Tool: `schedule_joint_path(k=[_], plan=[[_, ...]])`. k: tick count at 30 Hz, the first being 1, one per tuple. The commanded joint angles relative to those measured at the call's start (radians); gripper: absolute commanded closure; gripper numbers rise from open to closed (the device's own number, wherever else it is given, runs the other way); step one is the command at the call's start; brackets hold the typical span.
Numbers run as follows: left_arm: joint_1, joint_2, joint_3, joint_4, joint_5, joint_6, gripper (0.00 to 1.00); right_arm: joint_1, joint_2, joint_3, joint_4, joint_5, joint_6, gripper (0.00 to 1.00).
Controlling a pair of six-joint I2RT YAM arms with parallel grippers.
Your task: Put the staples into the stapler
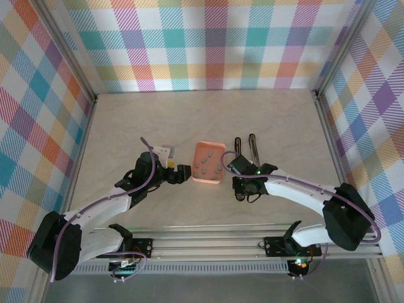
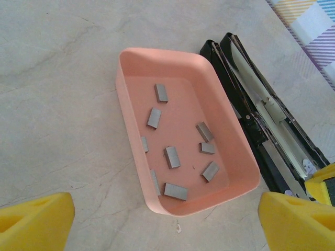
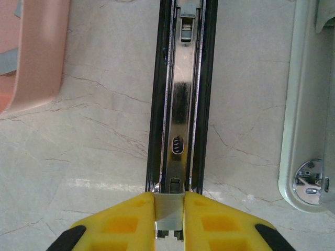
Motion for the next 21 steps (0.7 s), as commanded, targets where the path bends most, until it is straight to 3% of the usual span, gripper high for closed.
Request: schedule_joint_path(k=[1, 21], plan=[[-0.013, -0.011, -0.008, 0.01, -0.009, 0.01, 0.1, 0.008, 0.011, -0.004, -0.027, 0.015, 0.023, 0.84], [-0.019, 0.004, -0.011, 0.014, -0.011, 0.013, 0.09, 0.017, -0.075, -0.011, -0.039, 0.056, 0.023, 0.83]])
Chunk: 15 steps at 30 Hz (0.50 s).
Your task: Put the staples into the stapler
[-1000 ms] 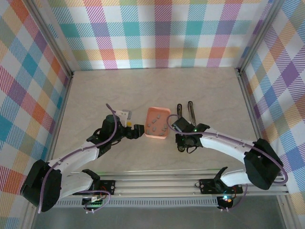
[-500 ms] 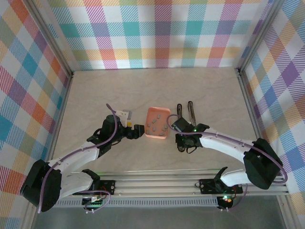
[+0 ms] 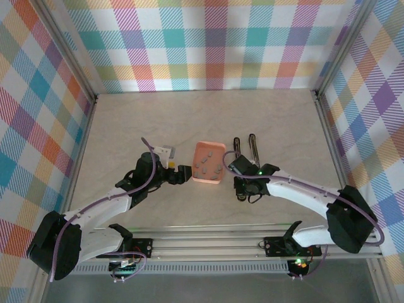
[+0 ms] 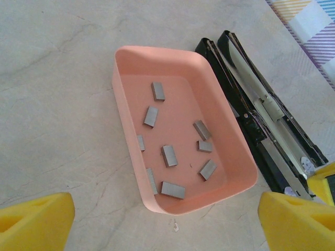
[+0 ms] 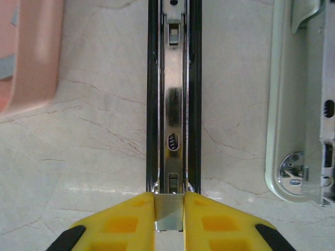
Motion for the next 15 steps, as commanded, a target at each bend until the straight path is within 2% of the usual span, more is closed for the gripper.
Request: schedule_joint_path(k=[1, 15], plan=[[-0.009, 0.005, -0.011, 0.015, -0.008, 0.013, 0.09, 0.007, -0.033, -0.013, -0.014, 0.027, -0.001, 0.83], [-0.014, 0.007, -0.011, 0.017, -0.016, 0.014, 0.09, 0.007, 0.037, -0.013, -0.007, -0.002, -0.011, 0.83]])
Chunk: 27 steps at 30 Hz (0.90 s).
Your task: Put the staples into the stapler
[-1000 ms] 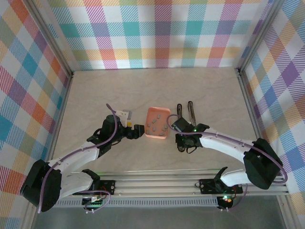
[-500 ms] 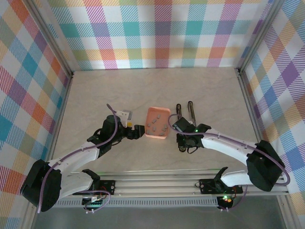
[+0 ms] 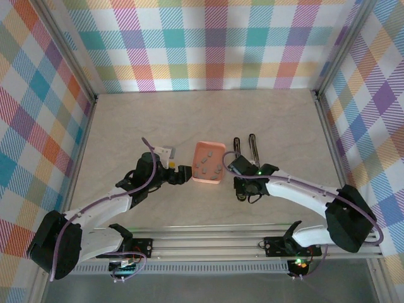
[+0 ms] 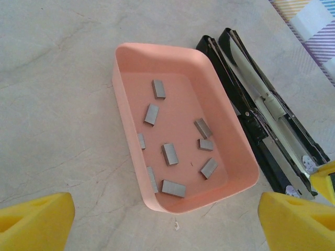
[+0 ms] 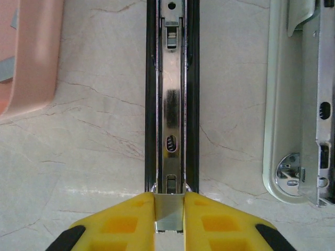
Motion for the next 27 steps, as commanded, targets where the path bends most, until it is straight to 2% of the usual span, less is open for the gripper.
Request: schedule_joint_path(k=[1, 27], plan=[[-0.012, 0.0, -0.011, 0.017, -0.016, 0.014, 0.1, 0.006, 0.013, -0.012, -0.009, -0.005, -0.013, 0.83], [-0.016, 0.007, -0.014, 0.018, -0.02, 0.02, 0.1, 0.009, 0.047, -0.013, -0.042, -0.018, -0.006, 0.82]])
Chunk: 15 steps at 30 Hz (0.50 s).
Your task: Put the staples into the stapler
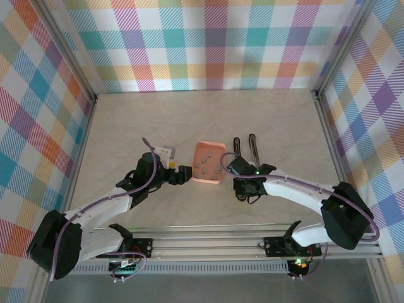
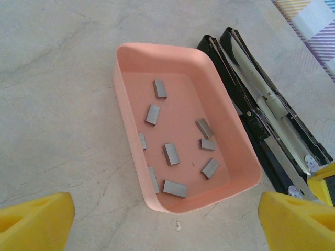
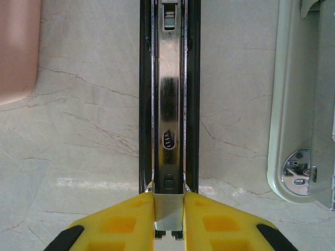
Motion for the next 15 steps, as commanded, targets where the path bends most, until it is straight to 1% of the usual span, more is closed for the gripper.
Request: schedule_joint_path(k=[1, 9, 15], plan=[[-0.01, 0.005, -0.014, 0.019, -0.008, 0.016, 0.09, 0.007, 0.019, -0.011, -0.041, -0.009, -0.003, 0.81], [-0.011, 0.007, -0.013, 0.025, -0.009, 0.018, 0.09, 0.008, 0.022, 0.002, -0.045, -0.006, -0.003, 0.75], [-0.011, 0.005, -0.011, 0.018, -0.018, 0.009, 0.09, 0.009, 0.01, 0.035, -0.07, 0.002, -0.008, 0.73]])
